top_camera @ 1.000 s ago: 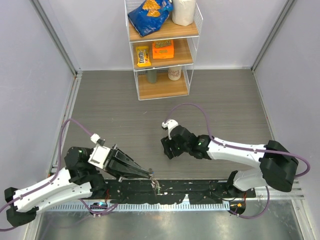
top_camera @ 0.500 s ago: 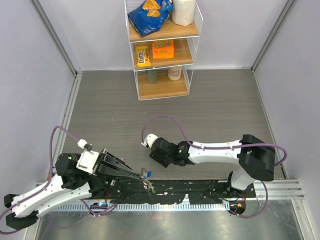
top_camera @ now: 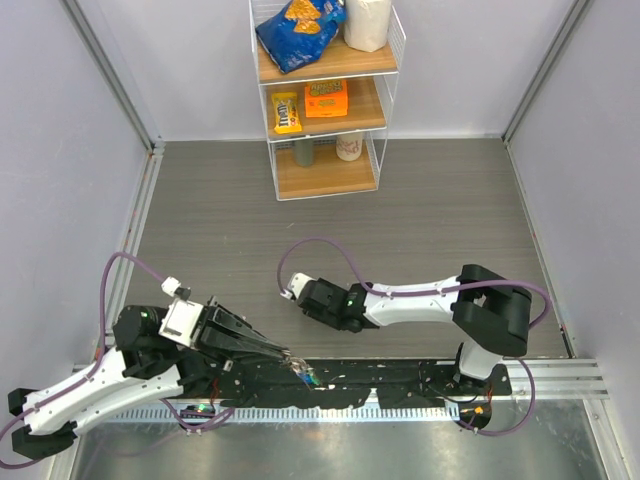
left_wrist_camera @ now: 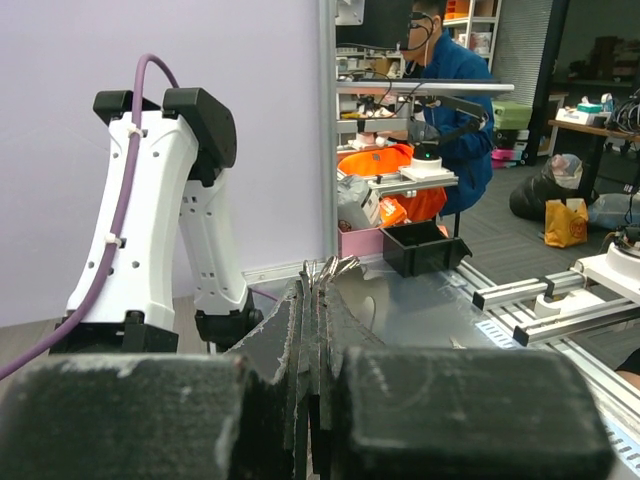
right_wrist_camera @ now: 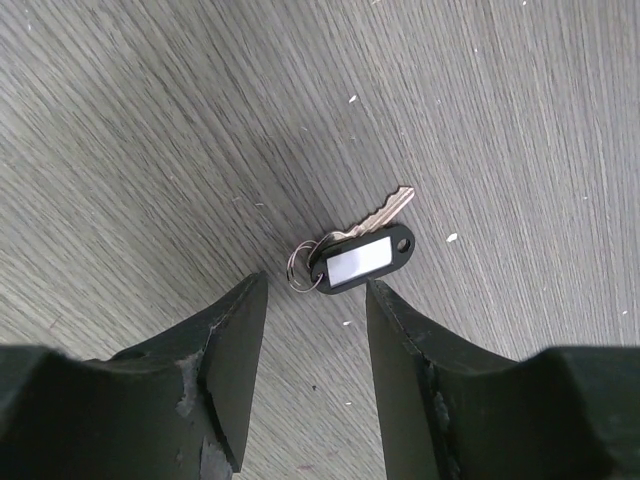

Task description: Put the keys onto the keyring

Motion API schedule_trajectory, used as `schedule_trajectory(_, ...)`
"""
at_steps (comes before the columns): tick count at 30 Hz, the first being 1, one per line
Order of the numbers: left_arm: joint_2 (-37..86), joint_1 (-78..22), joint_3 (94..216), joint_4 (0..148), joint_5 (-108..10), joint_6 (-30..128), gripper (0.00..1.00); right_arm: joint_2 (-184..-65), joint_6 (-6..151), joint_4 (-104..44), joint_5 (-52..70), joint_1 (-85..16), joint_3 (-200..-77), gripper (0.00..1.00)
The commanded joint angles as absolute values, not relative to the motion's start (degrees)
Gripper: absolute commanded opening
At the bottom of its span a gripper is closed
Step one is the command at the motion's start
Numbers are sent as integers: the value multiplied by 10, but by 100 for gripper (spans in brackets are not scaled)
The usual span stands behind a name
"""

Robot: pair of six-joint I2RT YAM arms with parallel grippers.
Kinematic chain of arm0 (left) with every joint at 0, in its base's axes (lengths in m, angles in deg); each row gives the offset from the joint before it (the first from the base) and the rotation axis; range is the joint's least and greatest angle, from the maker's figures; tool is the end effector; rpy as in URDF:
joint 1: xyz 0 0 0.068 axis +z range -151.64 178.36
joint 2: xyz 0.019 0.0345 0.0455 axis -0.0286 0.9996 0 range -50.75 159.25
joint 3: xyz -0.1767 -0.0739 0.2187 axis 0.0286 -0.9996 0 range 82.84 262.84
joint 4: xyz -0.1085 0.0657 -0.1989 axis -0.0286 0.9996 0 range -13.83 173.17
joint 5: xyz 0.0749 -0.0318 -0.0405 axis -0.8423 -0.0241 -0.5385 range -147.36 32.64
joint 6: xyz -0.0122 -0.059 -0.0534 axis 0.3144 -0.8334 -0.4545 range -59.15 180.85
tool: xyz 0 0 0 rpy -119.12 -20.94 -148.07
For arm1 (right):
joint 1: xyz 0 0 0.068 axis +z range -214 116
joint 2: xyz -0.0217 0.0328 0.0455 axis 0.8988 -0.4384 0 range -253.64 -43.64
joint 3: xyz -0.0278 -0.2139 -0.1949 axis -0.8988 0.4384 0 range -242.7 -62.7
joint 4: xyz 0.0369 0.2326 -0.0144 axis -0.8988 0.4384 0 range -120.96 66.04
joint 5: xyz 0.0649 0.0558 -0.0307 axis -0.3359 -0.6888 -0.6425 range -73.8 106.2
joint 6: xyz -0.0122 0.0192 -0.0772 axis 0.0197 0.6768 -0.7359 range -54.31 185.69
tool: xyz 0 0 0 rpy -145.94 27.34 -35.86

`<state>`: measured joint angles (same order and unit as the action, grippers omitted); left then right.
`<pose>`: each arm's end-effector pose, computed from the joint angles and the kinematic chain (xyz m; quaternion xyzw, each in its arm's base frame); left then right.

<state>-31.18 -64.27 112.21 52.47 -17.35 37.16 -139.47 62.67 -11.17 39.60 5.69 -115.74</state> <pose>-0.0103 -0.0775 0.3745 0.4324 0.3189 -0.6843 0.4930 0.1344 0.2836 0.1683 -0.5252 0.7946 -0.0371 0.3021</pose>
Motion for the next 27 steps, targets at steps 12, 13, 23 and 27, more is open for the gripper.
schedule_trajectory(12,-318,-645,1130,527,-192,385,0,-1419,605,-122,400,63,-1182,33)
schedule_trajectory(13,-318,-644,1130,527,-191,387,0,-1420,604,-122,401,62,-1182,32)
schedule_trajectory(23,-317,-645,1129,527,-192,385,0,-1437,598,-126,427,62,-1195,27)
schedule_trajectory(27,-321,-644,1127,526,-194,386,0,-1437,597,-129,433,62,-1194,25)
